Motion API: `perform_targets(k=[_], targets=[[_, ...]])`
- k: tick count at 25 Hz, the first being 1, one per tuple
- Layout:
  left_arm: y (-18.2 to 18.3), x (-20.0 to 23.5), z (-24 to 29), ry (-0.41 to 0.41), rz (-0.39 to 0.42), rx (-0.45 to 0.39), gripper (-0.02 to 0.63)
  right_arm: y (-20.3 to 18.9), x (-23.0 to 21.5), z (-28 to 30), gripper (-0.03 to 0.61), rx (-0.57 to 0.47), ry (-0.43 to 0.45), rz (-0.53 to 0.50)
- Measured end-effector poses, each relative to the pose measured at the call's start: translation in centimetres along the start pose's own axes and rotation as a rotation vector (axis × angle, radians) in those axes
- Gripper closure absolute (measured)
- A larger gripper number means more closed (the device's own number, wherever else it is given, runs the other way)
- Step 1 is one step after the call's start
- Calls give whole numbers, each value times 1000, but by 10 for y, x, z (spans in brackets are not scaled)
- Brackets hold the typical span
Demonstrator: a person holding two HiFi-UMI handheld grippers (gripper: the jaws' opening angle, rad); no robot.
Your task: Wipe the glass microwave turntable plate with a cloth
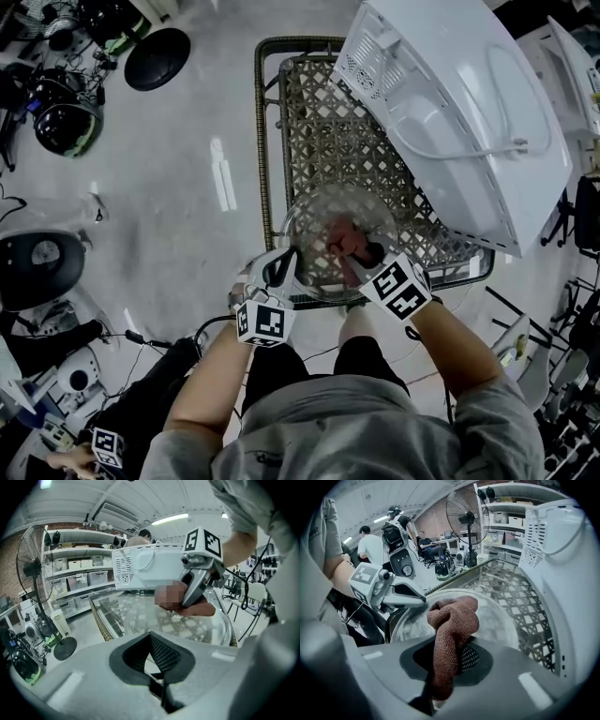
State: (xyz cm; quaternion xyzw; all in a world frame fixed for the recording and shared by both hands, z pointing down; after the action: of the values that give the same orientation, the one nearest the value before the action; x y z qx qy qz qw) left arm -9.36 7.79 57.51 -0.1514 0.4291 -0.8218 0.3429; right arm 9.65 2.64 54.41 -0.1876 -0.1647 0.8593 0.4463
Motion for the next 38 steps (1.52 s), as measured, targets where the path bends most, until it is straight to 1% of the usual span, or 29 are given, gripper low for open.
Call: perform_targets(k=[7, 10, 14, 15, 16, 17, 19, 21, 23, 25, 27, 29, 30, 34, 38], targets=[[0, 0, -1, -1, -4, 4, 617, -43, -41, -42, 509, 90, -157, 27], [1, 2, 0, -3, -8, 6, 617, -49, -46, -48, 509, 101, -187, 29], [2, 2, 2, -8, -12, 7, 617, -48, -47, -48, 509, 94, -202, 36], [1, 2, 1, -9, -14, 7, 617, -45, -43, -47, 509, 79, -191, 21], [1, 2, 1, -11, -17, 7, 617, -41, -36, -45, 509, 54, -165, -15], [1, 3, 0, -15, -21, 9, 617, -36, -25, -43, 509, 21, -124, -79], [2, 5, 1, -30, -34, 13, 617, -22, 8, -32, 509, -38, -17, -266], [3, 6, 1, -52, -53, 21, 617, -12, 45, -16, 509, -74, 89, -466], [4, 7, 1, -76, -71, 30, 617, -4, 77, 1, 509, -97, 162, -627], [5, 9, 1, -96, -87, 37, 617, 6, 99, 15, 509, -116, 194, -741], [5, 10, 2, -116, -109, 41, 617, 18, 113, 28, 509, -128, 199, -819], [3, 13, 1, -136, -130, 40, 617, 26, 121, 38, 509, -125, 199, -866], [3, 14, 1, -144, -135, 39, 617, 27, 123, 41, 509, -121, 201, -872], [5, 14, 1, -151, -118, 44, 617, 27, 119, 45, 511, -110, 221, -802], [6, 12, 3, -155, -97, 62, 617, 22, 113, 42, 511, -91, 224, -749]])
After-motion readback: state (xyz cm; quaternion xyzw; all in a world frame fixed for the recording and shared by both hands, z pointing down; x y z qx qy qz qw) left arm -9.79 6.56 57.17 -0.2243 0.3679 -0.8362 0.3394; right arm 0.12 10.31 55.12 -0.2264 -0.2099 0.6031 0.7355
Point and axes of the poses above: the fingertips, and each gripper's own axes: z forward along the fingers, x to its left, y out of its top, the point moved 9 cm from there along -z, backward along the fingers, and after that the axes turned 1 degree about x, right-handed, at the moved point
